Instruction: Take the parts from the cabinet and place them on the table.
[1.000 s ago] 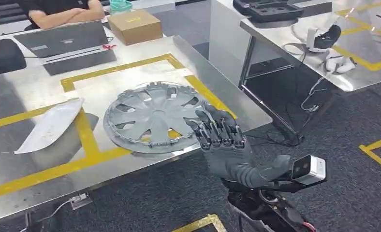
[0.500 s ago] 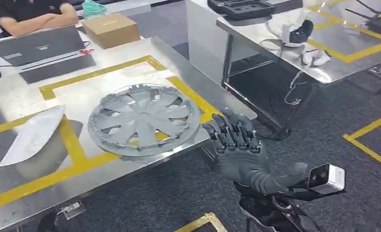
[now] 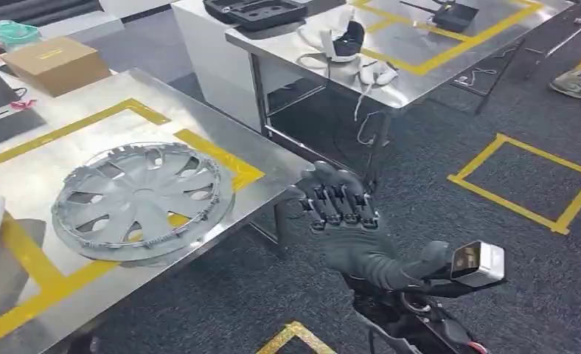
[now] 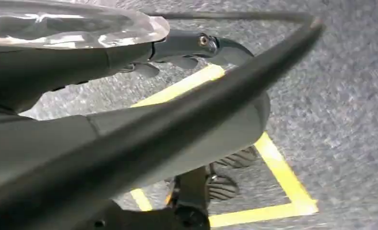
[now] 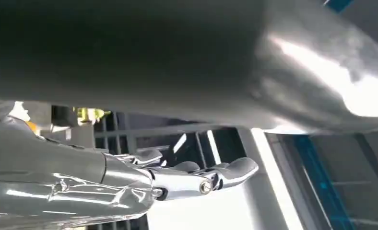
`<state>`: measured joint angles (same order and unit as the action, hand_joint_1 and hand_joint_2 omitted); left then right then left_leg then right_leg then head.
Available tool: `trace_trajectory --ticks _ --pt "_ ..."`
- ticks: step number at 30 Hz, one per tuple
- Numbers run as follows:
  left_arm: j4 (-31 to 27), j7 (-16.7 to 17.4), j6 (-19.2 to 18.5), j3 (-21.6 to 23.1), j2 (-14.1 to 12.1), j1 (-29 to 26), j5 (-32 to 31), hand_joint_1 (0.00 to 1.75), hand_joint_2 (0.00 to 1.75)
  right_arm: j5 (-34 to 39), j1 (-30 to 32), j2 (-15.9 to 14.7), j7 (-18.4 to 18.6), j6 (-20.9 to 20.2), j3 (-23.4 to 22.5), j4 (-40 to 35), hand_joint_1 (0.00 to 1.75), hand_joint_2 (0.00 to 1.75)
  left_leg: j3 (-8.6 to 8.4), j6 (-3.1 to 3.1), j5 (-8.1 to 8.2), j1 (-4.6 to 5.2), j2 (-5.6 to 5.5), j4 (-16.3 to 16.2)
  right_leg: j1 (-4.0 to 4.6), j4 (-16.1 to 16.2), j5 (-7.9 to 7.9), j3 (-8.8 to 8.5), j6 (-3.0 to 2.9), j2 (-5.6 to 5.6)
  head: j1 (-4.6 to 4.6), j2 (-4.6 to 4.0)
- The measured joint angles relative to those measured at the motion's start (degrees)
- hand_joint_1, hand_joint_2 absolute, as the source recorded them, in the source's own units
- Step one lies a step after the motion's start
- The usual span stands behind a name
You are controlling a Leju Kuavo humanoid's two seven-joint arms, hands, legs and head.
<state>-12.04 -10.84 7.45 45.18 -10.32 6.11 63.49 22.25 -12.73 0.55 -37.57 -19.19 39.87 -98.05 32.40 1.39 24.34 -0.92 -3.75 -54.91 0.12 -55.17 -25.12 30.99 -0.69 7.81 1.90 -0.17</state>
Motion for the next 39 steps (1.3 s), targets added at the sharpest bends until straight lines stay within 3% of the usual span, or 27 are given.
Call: trace_trajectory --ticks 2,3,5,7,8,9,11,12,13,14,17,18,19,20,22,23,24,26,27,28,29,32,33,34,35,37,39 --pt "-0.02 0.11 -0.02 0.17 0.63 0.14 0.00 0.00 0.00 -0.11 0.03 0.00 0.00 0.04 -0.02 -0.04 0.00 0.00 -0.40 -0.77 0.10 -0.44 1.32 0.45 0.02 0.03 -0.21 1.04 0.76 1.44 -0.11 0.00" --pt "-0.07 0.13 -0.07 0.37 1.07 0.27 0.00 0.00 0.00 -0.15 0.09 0.00 0.00 0.04 -0.04 -0.11 0.00 0.00 -0.48 -1.00 -0.05 -0.52 2.34 0.75 0.06 -0.72 -0.81 0.96 0.90 -0.47 -0.35 0.00" --pt "-0.09 0.15 -0.07 0.76 1.20 0.18 -0.13 0.00 0.00 -0.24 -0.09 -0.02 -0.02 0.04 -0.07 -0.24 0.00 0.00 -0.52 -1.54 0.09 -0.29 3.56 0.72 0.13 -7.77 -5.42 4.04 1.42 -5.69 -1.66 0.00" --pt "-0.07 0.22 -0.04 0.96 1.40 -0.11 -0.13 0.00 0.00 -0.24 -0.01 -0.04 0.00 0.04 -0.04 -0.24 0.00 0.00 -0.53 -1.67 0.18 0.00 5.28 0.66 -0.19 -17.77 -9.80 8.52 1.82 -7.15 -2.25 0.00" --pt "-0.07 0.33 -0.04 1.05 1.46 -0.18 -0.13 0.00 0.00 -0.24 0.05 -0.09 0.00 0.04 -0.04 -0.24 0.00 0.00 -0.55 -1.68 0.22 0.03 6.09 0.64 -0.27 -19.67 -9.98 9.31 1.89 -7.33 -2.45 0.00" --pt "-0.07 0.35 -0.02 1.11 1.51 -0.17 -0.13 0.00 0.00 -0.26 0.08 -0.09 0.00 0.04 -0.02 -0.24 0.00 0.00 -0.61 -1.62 0.31 0.03 6.88 0.62 -0.34 -18.62 -8.80 8.71 1.96 -7.46 -2.62 0.00" --pt "-0.07 0.35 -0.02 1.38 1.68 -0.01 -0.13 0.00 0.00 -0.26 0.07 -0.09 0.00 0.04 -0.04 -0.24 0.00 0.00 -0.97 -1.33 0.58 -0.03 8.20 0.53 -0.43 -9.75 -3.95 4.01 1.97 -8.46 -3.02 0.00" --pt "-0.07 0.35 -0.02 1.42 1.79 0.02 -0.13 0.00 0.00 -0.24 0.04 -0.09 0.00 0.04 -0.04 -0.24 0.00 0.00 -1.25 -1.00 0.82 0.02 8.76 0.40 -0.44 -4.20 -1.60 1.03 1.88 -10.53 -3.32 0.00" --pt "-0.07 0.35 0.00 1.42 1.79 -0.02 -0.15 0.00 0.00 -0.26 -0.05 -0.09 0.00 0.04 -0.04 -0.24 0.00 0.00 -1.38 -0.64 1.08 0.50 9.21 0.21 0.04 -1.49 -2.03 -0.10 1.90 -13.76 -3.78 0.00" --pt "-0.07 0.39 0.00 1.49 1.84 -0.03 -0.24 0.00 0.00 -0.26 -0.11 -0.09 0.00 0.04 -0.02 -0.26 0.00 0.00 -1.28 -0.38 1.18 0.70 9.56 -0.16 0.08 -0.97 -1.80 -0.80 1.02 -13.18 -3.93 0.00" --pt "-0.07 0.68 0.04 1.66 2.01 0.05 -0.46 0.00 0.00 -0.26 -0.10 -0.09 0.02 0.11 -0.04 -0.28 0.00 0.00 -1.61 0.09 1.03 0.84 12.04 0.02 0.23 -0.92 -1.38 -0.13 0.16 -10.86 -3.04 0.00" --pt "-0.07 0.72 0.04 1.77 2.03 0.11 -0.50 0.00 0.00 -0.26 -0.09 -0.09 0.02 0.11 -0.02 -0.41 0.00 0.00 -1.55 0.58 1.75 0.60 11.27 -0.39 -0.23 -0.55 -1.06 -0.37 -0.34 -10.16 -2.99 0.00" --pt "-0.09 0.72 0.07 1.84 2.05 0.12 -0.52 0.00 0.00 -0.33 -0.28 -0.09 0.00 0.09 -0.07 -0.52 0.00 0.00 -0.89 0.90 3.33 0.36 7.85 -2.38 -0.24 -0.53 -0.84 -0.18 -0.67 -9.51 -2.58 0.00" --pt "-0.09 0.72 0.07 1.90 2.08 0.08 -0.59 0.00 0.00 -0.33 -0.51 -0.09 0.07 0.11 -0.07 -0.55 0.00 0.00 0.99 1.09 5.82 0.21 5.77 -6.49 -0.31 -0.54 -0.65 0.03 -0.97 -8.84 -2.03 0.00" --pt "-0.07 0.74 0.07 2.01 2.10 -0.14 -0.66 0.00 0.00 -0.37 -0.58 -0.09 0.20 0.09 -0.02 -0.55 0.00 0.00 5.93 1.24 10.06 0.21 4.33 -16.57 -0.20 -0.54 -0.43 0.39 -1.28 -7.20 -1.16 0.00" --pt "-0.07 0.74 0.07 2.03 2.16 -0.26 -0.66 0.00 0.00 -0.39 -0.53 -0.09 0.20 0.09 -0.04 -0.55 0.00 0.00 7.40 1.18 10.44 0.24 4.23 -19.23 -0.12 -0.54 -0.33 0.46 -1.39 -6.36 -0.92 0.00" --pt "-0.07 0.76 0.07 2.08 2.25 -0.31 -0.66 0.00 0.00 -0.44 -0.55 -0.09 0.20 0.09 -0.02 -0.55 0.00 0.00 7.54 1.01 9.54 0.26 4.17 -19.13 -0.02 -0.54 -0.24 0.46 -1.41 -5.51 -0.74 0.00" --pt "-0.07 0.76 0.09 2.14 2.27 -0.33 -0.63 0.00 0.00 -0.44 -0.60 -0.09 0.20 0.11 -0.02 -0.55 0.00 0.00 3.76 0.23 4.12 0.44 3.70 -10.60 0.10 -0.54 -0.07 0.36 -1.30 -3.68 -0.26 0.00" --pt "-0.07 0.79 0.09 2.16 2.27 -0.29 -0.63 0.00 0.00 -0.44 -0.65 -0.09 0.20 0.11 -0.02 -0.55 0.00 0.00 1.07 -0.33 1.50 0.61 2.36 -4.93 0.14 -0.54 -0.02 0.29 -1.27 -2.97 -0.06 0.00" --pt "-0.07 0.79 0.09 2.18 2.01 -0.27 -0.66 0.00 0.00 -0.44 -0.69 -0.09 0.20 0.11 -0.02 -0.57 0.00 0.00 -0.72 -1.04 0.78 0.62 -1.06 -0.68 -0.10 -0.54 0.06 0.41 -1.19 -2.43 0.11 0.00" --pt "-0.09 0.79 0.09 2.18 2.03 -0.31 -0.66 0.00 0.00 -0.44 -0.74 -0.09 0.22 0.11 -0.04 -0.57 0.00 0.00 -1.04 -1.05 0.78 0.50 -0.98 0.27 0.34 -0.69 0.08 0.65 -0.93 -1.82 -0.02 0.00" --pt "-0.09 0.79 0.07 2.23 2.03 -0.06 -0.63 0.00 0.00 -0.44 -0.76 -0.09 0.26 0.11 0.00 -0.76 0.00 0.00 -1.22 -1.18 0.60 0.94 0.91 0.59 -0.26 -0.25 0.56 0.99 0.17 -0.10 0.09 0.00" --pt "-0.13 0.79 0.07 2.29 2.23 -0.09 -0.63 0.00 0.00 -0.44 -0.78 -0.09 0.24 0.11 0.00 -0.85 0.00 0.00 -1.61 -1.51 0.02 -0.06 1.76 1.76 0.13 -0.49 0.36 1.73 0.37 -0.45 0.11 0.00" --pt "-0.11 0.83 -0.06 2.34 2.25 -0.07 -0.70 0.00 0.00 -0.44 -0.78 -0.09 0.22 0.13 -0.02 -0.90 0.00 0.00 -2.00 -1.44 -0.10 0.06 2.70 2.18 0.43 -2.00 -0.82 2.21 0.66 -3.97 -0.11 0.00" --pt "-0.11 0.85 -0.17 2.36 2.25 -0.13 -0.85 0.00 0.00 -0.44 -1.03 -0.09 0.33 0.17 0.02 -0.92 0.00 0.00 -2.01 -1.76 -0.13 0.03 3.22 2.24 0.23 -5.34 -3.06 3.67 0.95 -5.99 -0.96 0.00" --pt "-0.11 1.14 -0.28 2.45 2.25 -0.33 -0.94 0.00 0.00 -0.44 -1.06 -0.09 0.33 0.28 0.07 -0.92 0.00 0.00 -2.01 -1.80 -0.05 0.06 4.82 2.22 -0.36 -15.04 -7.60 8.01 1.66 -7.14 -1.42 0.00" --pt "-0.11 1.22 -0.59 2.56 2.29 -0.48 -0.96 0.00 0.00 -0.44 -0.97 -0.11 0.35 0.48 0.07 -0.87 0.00 0.00 -2.04 -1.67 0.04 -0.11 6.32 2.18 -0.92 -18.88 -8.05 9.63 2.27 -7.35 -1.97 0.00"
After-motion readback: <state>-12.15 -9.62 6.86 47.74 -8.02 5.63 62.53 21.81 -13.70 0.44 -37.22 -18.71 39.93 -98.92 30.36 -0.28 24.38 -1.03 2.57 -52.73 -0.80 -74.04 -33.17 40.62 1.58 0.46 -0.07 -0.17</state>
